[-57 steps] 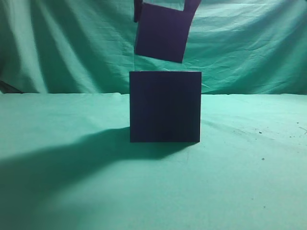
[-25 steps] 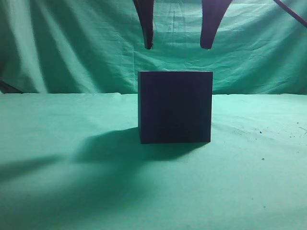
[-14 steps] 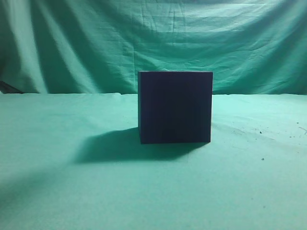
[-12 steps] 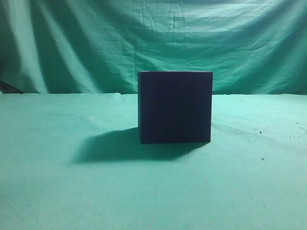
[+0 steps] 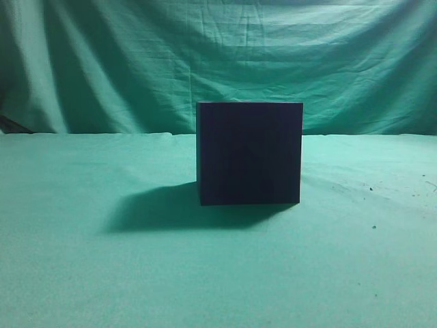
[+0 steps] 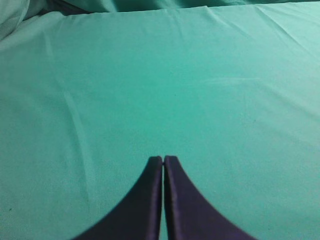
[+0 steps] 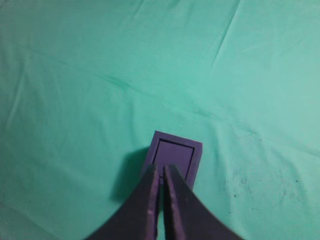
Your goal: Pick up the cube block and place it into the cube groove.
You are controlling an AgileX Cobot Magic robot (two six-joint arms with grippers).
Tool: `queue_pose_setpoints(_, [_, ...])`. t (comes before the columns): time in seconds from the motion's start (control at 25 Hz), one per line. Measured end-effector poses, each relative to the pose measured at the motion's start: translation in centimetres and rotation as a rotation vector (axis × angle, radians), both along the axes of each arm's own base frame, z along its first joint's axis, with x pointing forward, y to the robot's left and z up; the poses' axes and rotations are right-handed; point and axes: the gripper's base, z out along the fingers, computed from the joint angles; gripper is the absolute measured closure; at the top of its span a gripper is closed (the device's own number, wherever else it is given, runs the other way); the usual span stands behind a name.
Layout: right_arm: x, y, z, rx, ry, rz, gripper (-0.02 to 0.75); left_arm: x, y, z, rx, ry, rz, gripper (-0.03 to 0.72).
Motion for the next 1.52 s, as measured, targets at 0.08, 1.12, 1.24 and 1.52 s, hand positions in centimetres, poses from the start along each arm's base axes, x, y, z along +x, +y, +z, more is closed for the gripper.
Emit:
queue_pose_setpoints(0.08, [-1.5, -1.4, 0.2, -0.001, -0.021, 0.017, 0.738, 0.0, 0.0, 0.0, 0.0, 0.0, 0.0, 0.688])
queue_pose_setpoints(1.12, [-19.3, -17.9, -7.2, 0.273, -0.369, 0.077, 0.738, 0.0, 0.0, 0.0, 0.0, 0.0, 0.0, 0.688])
queue_pose_setpoints(1.24, [-19.8, -18.0, -7.2, 0.305, -0.365, 0.095, 0.738, 0.0, 0.0, 0.0, 0.0, 0.0, 0.0, 0.688])
queue_pose_setpoints(1.52, [-19.7, -18.3, -7.5, 0.205, -0.419, 0.134, 0.738, 0.0, 0.0, 0.0, 0.0, 0.0, 0.0, 0.688])
